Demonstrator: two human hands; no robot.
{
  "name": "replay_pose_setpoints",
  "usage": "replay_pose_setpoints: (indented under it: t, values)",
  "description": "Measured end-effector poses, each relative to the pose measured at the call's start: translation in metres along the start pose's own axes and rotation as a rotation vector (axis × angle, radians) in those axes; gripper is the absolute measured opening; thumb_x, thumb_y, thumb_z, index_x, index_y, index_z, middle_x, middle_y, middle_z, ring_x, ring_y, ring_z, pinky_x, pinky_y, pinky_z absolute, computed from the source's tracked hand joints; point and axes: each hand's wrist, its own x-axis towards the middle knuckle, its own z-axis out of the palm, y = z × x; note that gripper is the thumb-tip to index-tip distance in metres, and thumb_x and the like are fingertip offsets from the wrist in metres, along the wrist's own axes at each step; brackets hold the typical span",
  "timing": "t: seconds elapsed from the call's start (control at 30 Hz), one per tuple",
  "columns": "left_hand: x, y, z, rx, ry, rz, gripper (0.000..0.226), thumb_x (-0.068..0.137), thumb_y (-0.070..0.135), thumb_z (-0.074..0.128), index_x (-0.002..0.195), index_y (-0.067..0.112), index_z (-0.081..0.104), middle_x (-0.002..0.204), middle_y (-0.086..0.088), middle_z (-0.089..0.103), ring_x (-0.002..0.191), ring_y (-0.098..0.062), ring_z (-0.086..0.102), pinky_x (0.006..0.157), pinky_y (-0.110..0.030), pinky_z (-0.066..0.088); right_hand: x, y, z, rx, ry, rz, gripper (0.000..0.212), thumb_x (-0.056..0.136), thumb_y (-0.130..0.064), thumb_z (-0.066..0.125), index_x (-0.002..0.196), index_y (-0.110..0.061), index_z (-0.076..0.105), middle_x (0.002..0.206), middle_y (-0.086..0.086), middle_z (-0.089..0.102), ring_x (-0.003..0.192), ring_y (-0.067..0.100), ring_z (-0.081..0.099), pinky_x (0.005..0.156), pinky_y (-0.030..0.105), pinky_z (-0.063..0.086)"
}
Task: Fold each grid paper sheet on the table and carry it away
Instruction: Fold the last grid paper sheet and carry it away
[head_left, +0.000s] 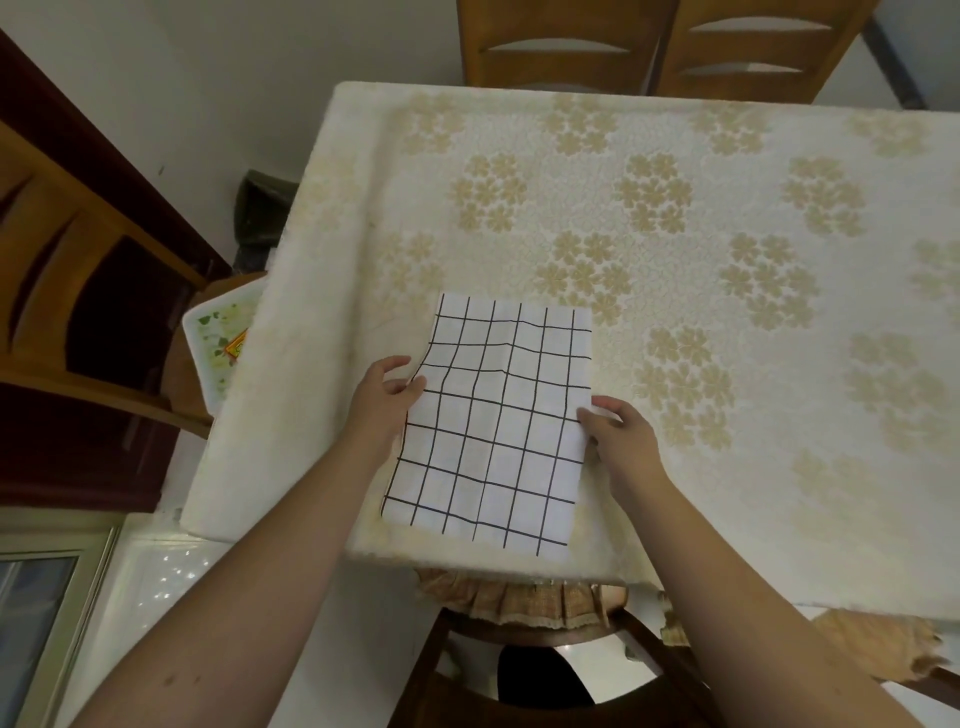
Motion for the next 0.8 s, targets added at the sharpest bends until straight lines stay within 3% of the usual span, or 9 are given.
replay_pose_setpoints:
  t: [0.1,0.2,0.3,0.47,0.63,0.8]
  values:
    - [-0.006,0.005,-0.005,-0.009,-0.048,0.061,0.027,0.088,0.022,0.07,0.111,0.035,0.064,0.093,0.0,0.064,0.08,-0.007,0.058,0.072,-0.021,0.044,-0.006,-0.003,-0.006,0.028,-0.018,-0.074,0.027,0.087,-0.019,0.07,0.113,-0.023,0.063,0.072,-0.004,0.065,0.052,-0.003,0.06,0.05,0.012,0.046]
    - [-0.013,0.018,-0.011,-0.028,-0.074,0.119,0.033,0.087,0.015,0.071,0.116,0.03,0.065,0.094,0.001,0.065,0.078,-0.003,0.06,0.074,-0.016,0.046,-0.012,-0.012,-0.01,0.044,-0.013,-0.142,0.031,0.087,-0.022,0.07,0.116,-0.03,0.062,0.076,-0.003,0.066,0.057,-0.004,0.058,0.063,0.017,0.045]
    - [-0.023,0.032,-0.017,-0.044,-0.091,0.163,0.033,0.086,0.01,0.072,0.115,0.025,0.067,0.089,0.003,0.063,0.073,0.0,0.06,0.069,-0.009,0.047,-0.022,-0.023,-0.015,0.048,-0.047,-0.224,0.022,0.087,-0.022,0.071,0.106,-0.032,0.069,0.081,0.0,0.065,0.064,-0.001,0.059,0.065,0.017,0.045]
    - [-0.046,0.052,-0.031,0.186,-0.106,0.382,0.028,0.083,0.01,0.074,0.105,0.028,0.072,0.081,0.005,0.061,0.065,0.008,0.055,0.069,-0.006,0.044,-0.043,-0.036,-0.027,-0.104,-0.048,-0.397,0.018,0.083,-0.023,0.075,0.096,-0.034,0.073,0.085,-0.003,0.063,0.074,0.006,0.057,0.073,0.02,0.046]
    - [-0.076,0.064,-0.045,0.416,-0.101,0.538,0.02,0.084,0.015,0.073,0.098,0.028,0.074,0.077,0.012,0.064,0.071,0.011,0.057,0.069,-0.003,0.039,-0.075,-0.042,-0.044,-0.341,0.014,-0.582,0.016,0.083,-0.025,0.074,0.098,-0.03,0.072,0.083,-0.008,0.067,0.069,-0.004,0.055,0.065,0.007,0.041]
    - [-0.104,0.067,-0.059,0.536,-0.117,0.661,0.011,0.081,0.021,0.077,0.091,0.026,0.074,0.083,0.01,0.066,0.08,0.011,0.055,0.069,-0.002,0.037,-0.111,-0.04,-0.062,-0.402,0.06,-0.648,0.006,0.082,-0.028,0.075,0.087,-0.025,0.075,0.085,-0.012,0.07,0.07,-0.001,0.055,0.062,0.007,0.039]
